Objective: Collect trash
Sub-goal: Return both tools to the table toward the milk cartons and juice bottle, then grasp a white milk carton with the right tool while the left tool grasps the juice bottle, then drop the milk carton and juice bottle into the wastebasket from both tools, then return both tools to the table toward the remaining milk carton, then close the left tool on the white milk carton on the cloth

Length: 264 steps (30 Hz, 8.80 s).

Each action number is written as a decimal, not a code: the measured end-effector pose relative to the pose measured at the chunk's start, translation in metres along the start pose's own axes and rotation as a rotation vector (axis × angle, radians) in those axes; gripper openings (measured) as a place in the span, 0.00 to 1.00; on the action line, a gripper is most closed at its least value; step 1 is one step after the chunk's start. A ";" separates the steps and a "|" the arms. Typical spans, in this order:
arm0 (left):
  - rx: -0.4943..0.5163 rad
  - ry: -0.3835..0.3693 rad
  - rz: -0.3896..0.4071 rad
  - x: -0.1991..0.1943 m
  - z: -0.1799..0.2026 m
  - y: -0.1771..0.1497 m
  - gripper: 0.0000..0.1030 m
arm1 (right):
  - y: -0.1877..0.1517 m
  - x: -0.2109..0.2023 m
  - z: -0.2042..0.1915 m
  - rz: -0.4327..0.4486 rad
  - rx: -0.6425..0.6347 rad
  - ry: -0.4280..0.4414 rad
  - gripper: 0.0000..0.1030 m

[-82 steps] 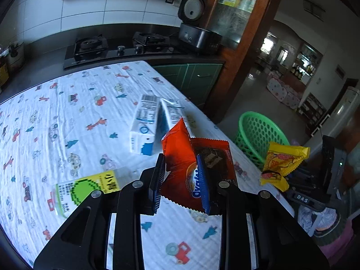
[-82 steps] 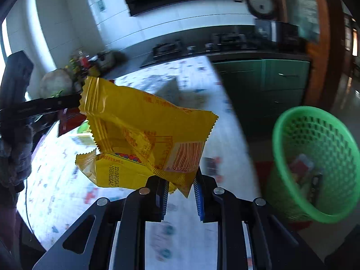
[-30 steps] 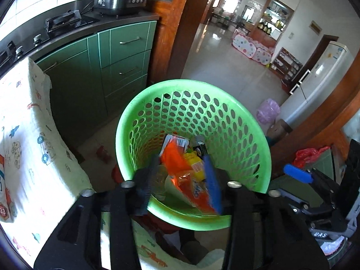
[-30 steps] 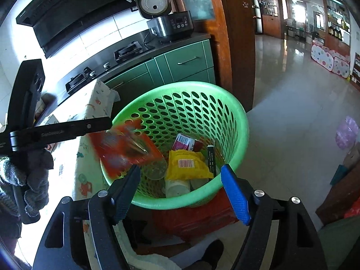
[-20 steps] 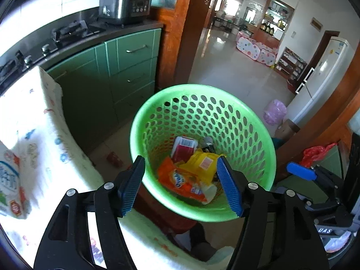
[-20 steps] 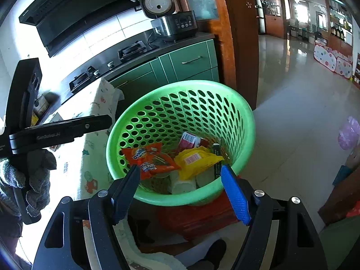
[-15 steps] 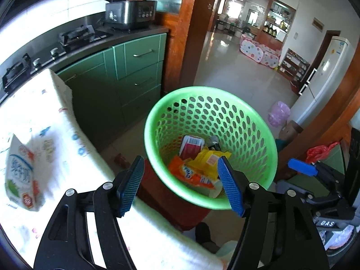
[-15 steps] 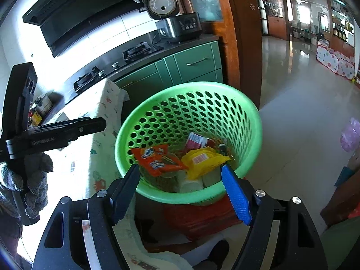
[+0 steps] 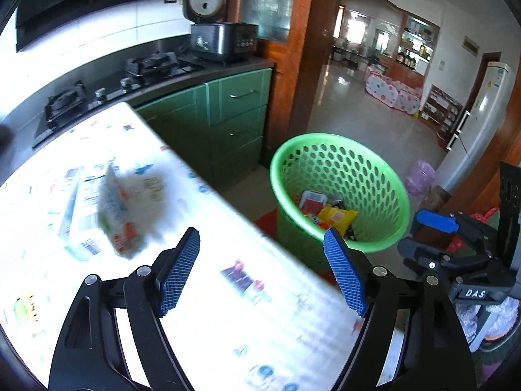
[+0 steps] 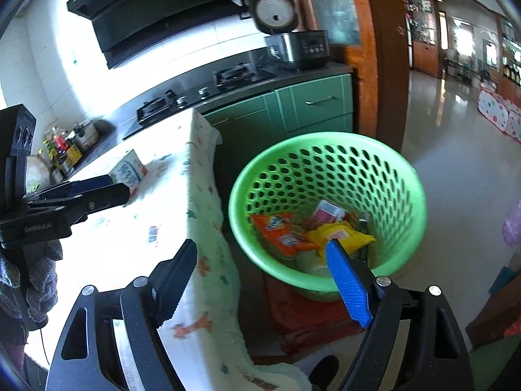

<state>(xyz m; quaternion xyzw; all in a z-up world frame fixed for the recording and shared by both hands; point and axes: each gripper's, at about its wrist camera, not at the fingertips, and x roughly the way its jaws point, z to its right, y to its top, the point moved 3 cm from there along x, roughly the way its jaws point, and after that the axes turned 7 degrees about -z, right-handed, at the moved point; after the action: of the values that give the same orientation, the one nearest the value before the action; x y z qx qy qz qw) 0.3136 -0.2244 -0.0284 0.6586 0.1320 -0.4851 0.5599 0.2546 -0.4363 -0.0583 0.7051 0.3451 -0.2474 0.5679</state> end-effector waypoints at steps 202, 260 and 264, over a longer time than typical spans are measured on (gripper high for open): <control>-0.023 -0.206 -0.120 0.161 0.092 0.079 0.56 | 0.002 0.024 0.099 -0.111 0.081 -0.163 0.72; -0.224 0.285 -0.023 0.014 -0.207 0.019 0.67 | 0.026 0.062 -0.135 -0.139 -0.210 0.048 0.77; -0.216 0.267 -0.048 0.026 -0.209 0.020 0.67 | 0.027 0.067 -0.145 -0.148 -0.228 0.049 0.77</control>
<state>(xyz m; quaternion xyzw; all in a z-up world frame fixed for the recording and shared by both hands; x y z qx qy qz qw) 0.4436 -0.0596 -0.0576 0.6497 0.2720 -0.3896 0.5934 0.3117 -0.2846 -0.0575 0.6147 0.4358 -0.2304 0.6158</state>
